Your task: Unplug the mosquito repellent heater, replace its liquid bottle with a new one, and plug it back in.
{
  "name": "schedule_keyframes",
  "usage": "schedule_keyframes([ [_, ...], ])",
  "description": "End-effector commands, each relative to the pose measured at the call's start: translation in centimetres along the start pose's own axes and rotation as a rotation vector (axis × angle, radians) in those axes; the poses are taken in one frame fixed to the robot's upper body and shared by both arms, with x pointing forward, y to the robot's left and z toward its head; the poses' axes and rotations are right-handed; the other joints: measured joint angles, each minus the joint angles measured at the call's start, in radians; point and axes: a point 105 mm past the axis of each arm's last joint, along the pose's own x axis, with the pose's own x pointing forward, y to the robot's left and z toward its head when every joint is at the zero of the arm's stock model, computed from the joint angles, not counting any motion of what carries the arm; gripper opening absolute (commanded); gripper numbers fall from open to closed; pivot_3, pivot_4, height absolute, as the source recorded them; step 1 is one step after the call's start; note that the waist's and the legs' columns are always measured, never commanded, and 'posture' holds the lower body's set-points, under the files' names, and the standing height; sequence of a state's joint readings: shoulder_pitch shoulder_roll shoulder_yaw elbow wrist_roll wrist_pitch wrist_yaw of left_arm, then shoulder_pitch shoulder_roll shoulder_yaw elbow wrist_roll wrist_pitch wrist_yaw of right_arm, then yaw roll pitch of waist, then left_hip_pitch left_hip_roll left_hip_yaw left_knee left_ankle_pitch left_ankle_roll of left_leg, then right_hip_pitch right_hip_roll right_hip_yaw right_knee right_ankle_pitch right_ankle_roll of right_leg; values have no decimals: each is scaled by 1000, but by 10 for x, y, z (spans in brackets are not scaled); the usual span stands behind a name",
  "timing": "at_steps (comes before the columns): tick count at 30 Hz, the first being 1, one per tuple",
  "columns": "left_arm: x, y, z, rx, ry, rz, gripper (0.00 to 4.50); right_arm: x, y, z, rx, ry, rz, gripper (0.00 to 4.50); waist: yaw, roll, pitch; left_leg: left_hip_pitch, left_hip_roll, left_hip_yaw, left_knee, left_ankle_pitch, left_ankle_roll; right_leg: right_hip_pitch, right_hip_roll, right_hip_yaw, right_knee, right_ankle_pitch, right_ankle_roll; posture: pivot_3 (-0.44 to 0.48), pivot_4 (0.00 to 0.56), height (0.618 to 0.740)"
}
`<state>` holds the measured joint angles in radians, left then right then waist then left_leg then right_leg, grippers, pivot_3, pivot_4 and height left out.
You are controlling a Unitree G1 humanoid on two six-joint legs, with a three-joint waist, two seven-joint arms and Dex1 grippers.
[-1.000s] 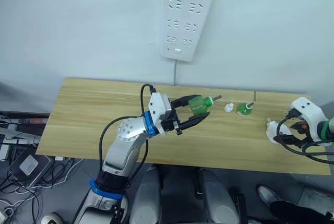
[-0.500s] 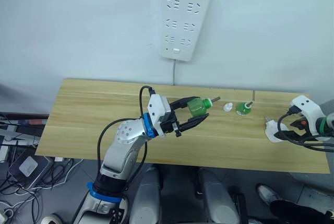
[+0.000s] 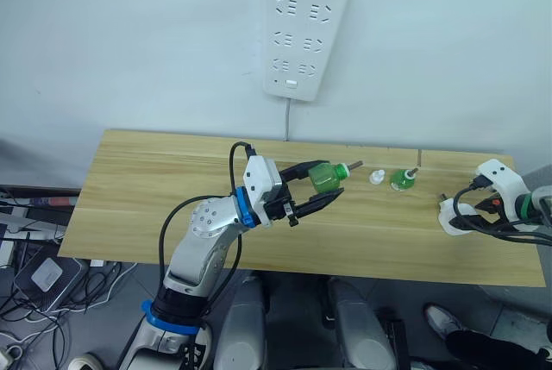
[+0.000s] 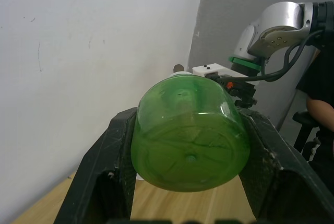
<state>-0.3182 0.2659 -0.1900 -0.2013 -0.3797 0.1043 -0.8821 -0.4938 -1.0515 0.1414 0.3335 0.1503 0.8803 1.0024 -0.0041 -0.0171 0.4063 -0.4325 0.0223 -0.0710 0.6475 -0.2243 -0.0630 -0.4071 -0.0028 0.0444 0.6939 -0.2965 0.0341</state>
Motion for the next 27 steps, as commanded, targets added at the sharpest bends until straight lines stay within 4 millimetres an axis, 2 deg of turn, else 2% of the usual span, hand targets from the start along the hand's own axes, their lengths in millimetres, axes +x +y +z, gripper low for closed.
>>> schedule_keyframes([
  [1,1,-8,11,17,-38,-19,2265,0,-2,-2,-2,6,-6,4475,0,0,0,0,0,0,0,0,0,0,0,0,0,0,0,73,436,740],
  [15,0,-7,11,5,-30,-7,2265,13,-3,-7,-6,-3,6,4475,2,0,1,0,0,0,-1,0,0,0,0,0,-1,0,0,82,443,740],
  [17,0,-6,11,5,-29,-5,2265,13,-3,-7,7,-8,15,4107,2,0,1,0,0,0,-1,0,0,0,0,0,-1,0,0,81,444,740],
  [21,1,-5,10,4,-28,-4,2265,12,-2,-5,25,-22,27,2998,1,-3,3,0,1,0,-1,0,0,1,0,0,-2,0,0,74,442,740],
  [24,2,-6,11,3,-31,-9,2265,4,-5,-1,34,-46,28,2998,1,-1,4,0,1,0,-1,0,0,1,0,0,-2,0,0,67,434,740],
  [27,3,-8,12,8,-41,-27,2265,-16,-10,6,78,-81,36,2998,2,0,4,0,1,0,-2,0,0,0,0,0,-3,0,0,60,426,740],
])
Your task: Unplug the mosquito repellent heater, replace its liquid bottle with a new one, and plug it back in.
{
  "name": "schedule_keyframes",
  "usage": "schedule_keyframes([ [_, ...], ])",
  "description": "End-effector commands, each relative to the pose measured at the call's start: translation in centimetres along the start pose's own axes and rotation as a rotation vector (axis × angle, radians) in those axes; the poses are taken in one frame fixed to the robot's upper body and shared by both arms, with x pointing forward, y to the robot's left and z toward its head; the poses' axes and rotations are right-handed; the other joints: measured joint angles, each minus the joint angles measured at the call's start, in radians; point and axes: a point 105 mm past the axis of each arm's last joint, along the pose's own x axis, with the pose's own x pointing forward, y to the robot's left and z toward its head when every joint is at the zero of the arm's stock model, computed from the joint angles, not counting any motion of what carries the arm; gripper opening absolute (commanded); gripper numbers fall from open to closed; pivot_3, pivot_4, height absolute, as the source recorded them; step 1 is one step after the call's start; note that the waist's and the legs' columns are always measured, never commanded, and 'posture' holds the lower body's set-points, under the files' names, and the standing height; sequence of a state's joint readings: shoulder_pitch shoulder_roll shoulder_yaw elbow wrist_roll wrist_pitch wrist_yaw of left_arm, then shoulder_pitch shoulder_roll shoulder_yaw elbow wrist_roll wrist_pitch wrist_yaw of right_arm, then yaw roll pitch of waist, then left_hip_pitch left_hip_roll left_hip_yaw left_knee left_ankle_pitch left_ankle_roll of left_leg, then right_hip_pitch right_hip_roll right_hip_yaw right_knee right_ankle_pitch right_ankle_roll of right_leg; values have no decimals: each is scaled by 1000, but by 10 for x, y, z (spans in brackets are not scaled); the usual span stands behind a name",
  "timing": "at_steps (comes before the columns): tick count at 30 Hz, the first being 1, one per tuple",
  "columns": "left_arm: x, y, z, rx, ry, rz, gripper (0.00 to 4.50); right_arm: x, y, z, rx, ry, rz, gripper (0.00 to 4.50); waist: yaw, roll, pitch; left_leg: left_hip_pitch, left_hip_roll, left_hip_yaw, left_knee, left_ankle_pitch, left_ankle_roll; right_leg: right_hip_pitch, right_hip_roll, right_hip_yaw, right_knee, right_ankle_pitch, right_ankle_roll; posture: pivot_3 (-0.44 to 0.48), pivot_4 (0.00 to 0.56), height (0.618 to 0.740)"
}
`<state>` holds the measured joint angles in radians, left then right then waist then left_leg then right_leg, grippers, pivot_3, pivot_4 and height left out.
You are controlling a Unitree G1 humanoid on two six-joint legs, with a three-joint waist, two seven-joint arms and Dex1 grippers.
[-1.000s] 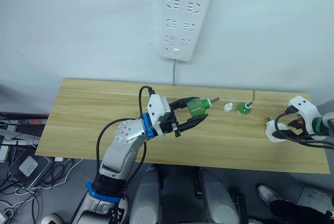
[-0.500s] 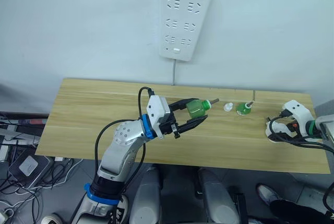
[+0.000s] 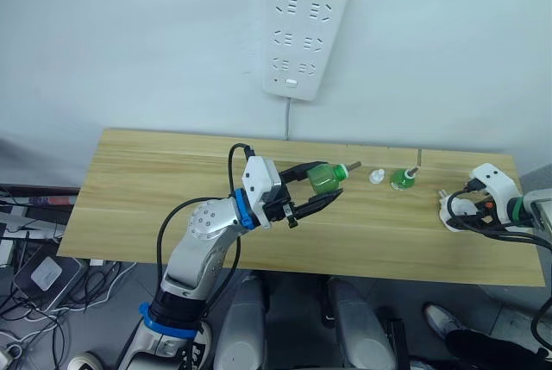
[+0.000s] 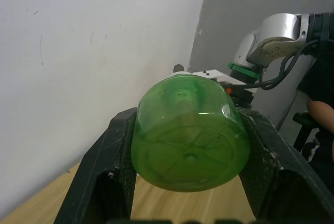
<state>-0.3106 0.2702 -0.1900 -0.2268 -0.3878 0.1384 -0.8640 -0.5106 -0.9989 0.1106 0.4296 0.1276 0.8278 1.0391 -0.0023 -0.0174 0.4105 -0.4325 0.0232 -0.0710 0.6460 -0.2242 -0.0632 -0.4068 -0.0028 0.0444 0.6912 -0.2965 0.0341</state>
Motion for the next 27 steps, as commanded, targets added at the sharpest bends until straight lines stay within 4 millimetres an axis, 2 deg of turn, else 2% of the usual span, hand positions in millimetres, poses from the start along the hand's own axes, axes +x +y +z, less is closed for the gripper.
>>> schedule_keyframes([
  [1,4,-9,13,29,-55,-48,2265,-37,-6,12,75,-62,29,2998,1,1,1,0,0,0,0,0,0,0,0,0,0,0,0,60,426,740],
  [3,4,-11,15,33,-66,-70,2265,-60,7,16,163,-76,153,2998,1,3,1,0,-1,0,0,0,0,0,0,0,-1,0,0,44,413,740],
  [6,3,-15,22,45,-93,-118,2265,-107,40,28,283,-116,426,2998,2,5,1,-1,-1,0,-1,0,0,0,0,0,-2,0,0,32,405,740],
  [9,1,-19,27,60,-114,-177,2265,-142,69,50,383,-209,646,2998,-2,4,1,-1,1,0,-1,0,0,0,0,-1,-3,0,0,15,389,740],
  [11,1,-22,29,75,-124,-219,2265,-156,83,60,402,-248,755,2998,-6,4,0,0,2,0,0,0,0,0,0,-1,-3,1,-2,6,381,740],
  [14,7,-25,31,92,-147,-267,2265,-158,101,71,367,-280,863,2998,-5,4,0,0,2,-1,0,0,0,0,0,-1,-2,1,-2,3,377,740],
  [19,17,-28,29,101,-148,-300,2265,-156,120,78,349,-289,944,2998,-4,4,0,-3,-2,0,0,0,0,0,1,-1,-6,1,-1,8,370,740],
  [27,21,-31,30,101,-163,-308,2265,-157,139,89,356,-329,988,2998,-3,4,0,-5,-1,0,0,0,1,-1,1,-2,-8,2,-1,15,365,740],
])
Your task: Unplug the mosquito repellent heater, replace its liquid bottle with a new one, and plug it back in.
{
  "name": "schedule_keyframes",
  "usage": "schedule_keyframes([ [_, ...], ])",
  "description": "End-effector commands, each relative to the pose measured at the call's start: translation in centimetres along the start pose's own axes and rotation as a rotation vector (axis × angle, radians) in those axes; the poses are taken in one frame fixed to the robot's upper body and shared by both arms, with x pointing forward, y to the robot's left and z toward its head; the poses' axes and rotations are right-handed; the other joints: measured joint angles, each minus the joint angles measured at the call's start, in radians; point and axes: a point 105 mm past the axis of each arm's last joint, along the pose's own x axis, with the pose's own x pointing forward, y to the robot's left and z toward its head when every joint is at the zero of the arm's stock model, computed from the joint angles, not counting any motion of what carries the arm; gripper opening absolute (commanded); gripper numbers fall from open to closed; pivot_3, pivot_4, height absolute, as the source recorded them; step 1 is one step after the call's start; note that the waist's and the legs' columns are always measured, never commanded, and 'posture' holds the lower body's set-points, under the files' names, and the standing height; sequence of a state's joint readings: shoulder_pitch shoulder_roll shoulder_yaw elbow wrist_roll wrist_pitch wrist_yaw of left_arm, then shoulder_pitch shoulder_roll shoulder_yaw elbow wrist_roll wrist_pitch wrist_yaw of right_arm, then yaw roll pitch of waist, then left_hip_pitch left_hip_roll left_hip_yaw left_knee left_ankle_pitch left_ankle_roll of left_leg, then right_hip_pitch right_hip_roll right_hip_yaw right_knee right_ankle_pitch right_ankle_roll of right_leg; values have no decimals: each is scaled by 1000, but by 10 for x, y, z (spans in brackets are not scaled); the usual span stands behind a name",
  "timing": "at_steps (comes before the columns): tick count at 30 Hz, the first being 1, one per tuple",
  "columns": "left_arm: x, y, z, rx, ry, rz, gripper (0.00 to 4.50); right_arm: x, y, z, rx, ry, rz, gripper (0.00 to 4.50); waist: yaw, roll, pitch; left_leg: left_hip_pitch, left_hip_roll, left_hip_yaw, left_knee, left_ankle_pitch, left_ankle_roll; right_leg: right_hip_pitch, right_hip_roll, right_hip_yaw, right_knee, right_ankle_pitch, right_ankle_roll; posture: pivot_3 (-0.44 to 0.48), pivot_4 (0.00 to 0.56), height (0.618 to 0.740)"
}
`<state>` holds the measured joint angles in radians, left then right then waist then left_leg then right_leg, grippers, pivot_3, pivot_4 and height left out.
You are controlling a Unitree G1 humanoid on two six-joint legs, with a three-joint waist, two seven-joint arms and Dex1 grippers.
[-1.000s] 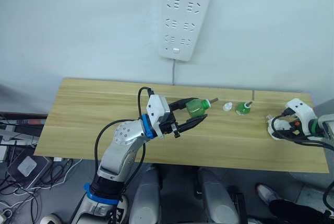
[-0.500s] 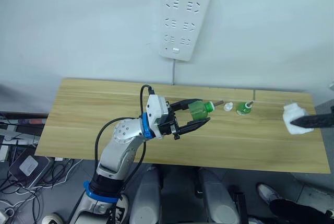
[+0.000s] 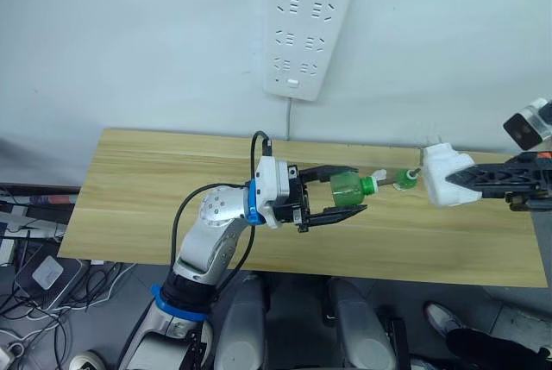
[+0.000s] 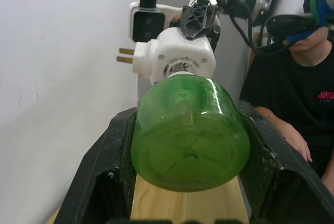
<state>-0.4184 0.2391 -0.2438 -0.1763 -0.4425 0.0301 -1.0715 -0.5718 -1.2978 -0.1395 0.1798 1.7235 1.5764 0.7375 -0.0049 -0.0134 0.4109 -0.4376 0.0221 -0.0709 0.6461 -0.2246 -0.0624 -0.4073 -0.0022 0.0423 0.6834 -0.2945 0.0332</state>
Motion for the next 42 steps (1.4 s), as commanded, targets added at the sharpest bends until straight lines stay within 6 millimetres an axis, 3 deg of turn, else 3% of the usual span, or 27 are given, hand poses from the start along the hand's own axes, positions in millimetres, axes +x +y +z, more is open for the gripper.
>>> schedule_keyframes([
  [1,4,-6,5,21,-25,-21,2265,3,17,2,-36,-21,31,2998,0,0,0,0,0,0,0,0,1,0,0,0,0,0,0,15,365,740],
  [21,21,-3,4,20,-56,-28,2265,20,20,0,-94,-1,63,2998,0,0,0,0,1,0,1,1,-1,0,1,0,1,1,1,7,371,740],
  [34,16,-1,2,15,-41,-23,2265,16,24,3,-84,-5,81,2998,0,0,0,0,1,0,1,1,0,0,1,0,1,1,1,0,373,740],
  [42,25,1,3,22,-59,-17,2265,24,24,2,-103,9,99,2998,0,0,0,0,1,0,1,1,0,0,1,0,1,1,1,5,375,740],
])
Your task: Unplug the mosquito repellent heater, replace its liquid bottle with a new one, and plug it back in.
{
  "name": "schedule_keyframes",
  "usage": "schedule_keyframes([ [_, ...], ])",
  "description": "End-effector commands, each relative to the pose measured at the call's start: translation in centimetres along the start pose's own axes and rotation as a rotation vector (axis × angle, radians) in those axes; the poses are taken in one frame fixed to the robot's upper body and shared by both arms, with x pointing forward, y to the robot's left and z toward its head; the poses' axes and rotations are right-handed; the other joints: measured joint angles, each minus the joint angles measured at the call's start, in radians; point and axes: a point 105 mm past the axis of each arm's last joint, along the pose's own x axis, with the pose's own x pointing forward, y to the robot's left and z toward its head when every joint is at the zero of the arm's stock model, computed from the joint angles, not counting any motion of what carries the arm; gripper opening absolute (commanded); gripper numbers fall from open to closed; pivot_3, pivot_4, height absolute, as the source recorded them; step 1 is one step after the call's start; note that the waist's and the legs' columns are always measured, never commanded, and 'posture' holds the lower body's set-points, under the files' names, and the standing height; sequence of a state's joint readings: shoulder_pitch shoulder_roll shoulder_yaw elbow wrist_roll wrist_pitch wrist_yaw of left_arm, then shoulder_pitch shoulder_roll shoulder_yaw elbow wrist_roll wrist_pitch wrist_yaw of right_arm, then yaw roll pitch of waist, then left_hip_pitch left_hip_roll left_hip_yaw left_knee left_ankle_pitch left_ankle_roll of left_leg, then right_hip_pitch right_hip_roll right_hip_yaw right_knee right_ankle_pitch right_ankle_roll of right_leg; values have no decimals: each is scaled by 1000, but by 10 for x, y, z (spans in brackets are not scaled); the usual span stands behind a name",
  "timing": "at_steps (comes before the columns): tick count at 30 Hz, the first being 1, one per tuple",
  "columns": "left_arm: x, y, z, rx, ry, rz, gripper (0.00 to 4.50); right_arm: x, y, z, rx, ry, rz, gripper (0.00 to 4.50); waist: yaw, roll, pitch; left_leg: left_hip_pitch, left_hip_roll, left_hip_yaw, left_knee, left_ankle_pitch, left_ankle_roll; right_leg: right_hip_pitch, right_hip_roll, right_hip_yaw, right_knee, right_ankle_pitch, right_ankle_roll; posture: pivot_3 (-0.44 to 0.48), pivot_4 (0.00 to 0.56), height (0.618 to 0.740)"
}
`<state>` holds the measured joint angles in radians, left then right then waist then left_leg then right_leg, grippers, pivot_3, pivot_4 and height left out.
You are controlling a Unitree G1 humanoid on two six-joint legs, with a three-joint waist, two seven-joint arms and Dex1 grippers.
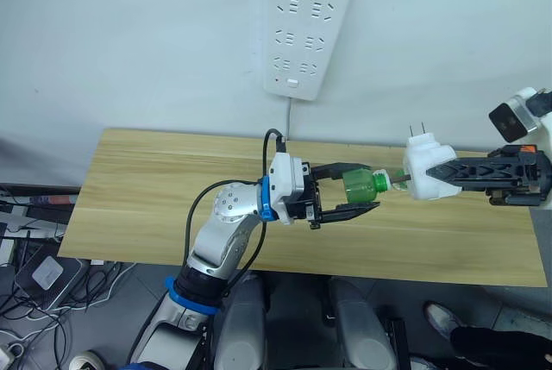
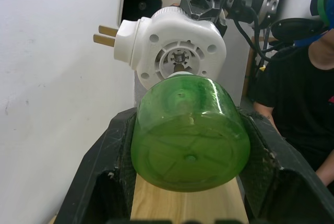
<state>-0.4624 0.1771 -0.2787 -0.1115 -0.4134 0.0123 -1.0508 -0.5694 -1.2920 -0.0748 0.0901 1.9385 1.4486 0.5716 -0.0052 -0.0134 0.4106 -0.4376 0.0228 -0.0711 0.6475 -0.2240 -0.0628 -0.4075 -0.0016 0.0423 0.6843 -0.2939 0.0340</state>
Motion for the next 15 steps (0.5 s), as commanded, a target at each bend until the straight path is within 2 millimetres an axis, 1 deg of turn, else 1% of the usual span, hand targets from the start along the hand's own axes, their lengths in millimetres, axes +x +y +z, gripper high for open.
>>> schedule_keyframes([
  [1,9,-1,9,36,-44,-12,2265,3,12,2,-35,7,48,2998,0,0,0,0,0,0,0,0,0,0,0,0,0,0,0,5,375,740],
  [10,12,-5,11,38,-54,-37,2265,8,9,4,-47,0,39,2998,0,0,0,0,0,0,0,0,0,0,0,0,1,0,0,7,375,740],
  [15,12,-8,11,35,-51,-53,2265,7,6,7,-39,-16,28,2998,0,0,0,0,0,0,1,0,0,0,0,0,2,0,0,7,375,740],
])
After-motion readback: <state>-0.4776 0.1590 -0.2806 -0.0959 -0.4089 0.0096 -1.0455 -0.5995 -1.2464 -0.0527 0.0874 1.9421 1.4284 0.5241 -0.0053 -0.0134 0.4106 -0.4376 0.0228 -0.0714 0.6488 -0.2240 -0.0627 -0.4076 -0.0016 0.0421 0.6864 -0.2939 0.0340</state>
